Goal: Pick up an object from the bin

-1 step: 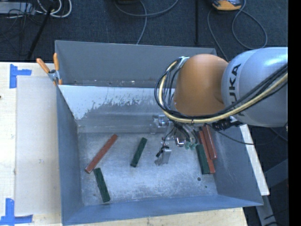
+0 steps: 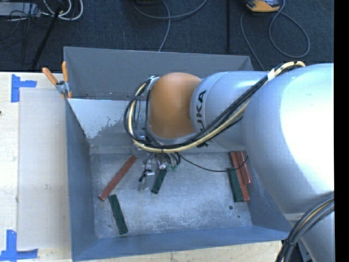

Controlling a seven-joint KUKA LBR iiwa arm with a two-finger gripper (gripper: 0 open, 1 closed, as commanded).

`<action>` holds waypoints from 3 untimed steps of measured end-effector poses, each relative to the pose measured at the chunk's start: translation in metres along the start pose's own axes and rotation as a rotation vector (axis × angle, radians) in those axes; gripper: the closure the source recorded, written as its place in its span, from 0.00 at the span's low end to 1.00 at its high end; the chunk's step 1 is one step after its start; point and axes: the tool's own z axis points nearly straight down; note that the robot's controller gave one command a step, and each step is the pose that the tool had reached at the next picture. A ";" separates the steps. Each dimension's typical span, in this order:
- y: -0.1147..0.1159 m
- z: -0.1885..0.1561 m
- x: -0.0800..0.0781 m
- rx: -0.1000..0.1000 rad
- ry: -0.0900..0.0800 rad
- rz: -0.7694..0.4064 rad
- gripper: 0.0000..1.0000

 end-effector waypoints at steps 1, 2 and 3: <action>0.056 0.001 -0.015 -0.001 -0.006 -0.049 0.00; 0.084 0.000 -0.015 0.001 -0.006 -0.119 0.00; 0.049 -0.063 0.025 0.002 -0.006 -0.137 0.00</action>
Offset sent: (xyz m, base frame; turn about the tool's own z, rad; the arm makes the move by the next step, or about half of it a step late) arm 0.0082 0.0536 -0.0004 -0.0430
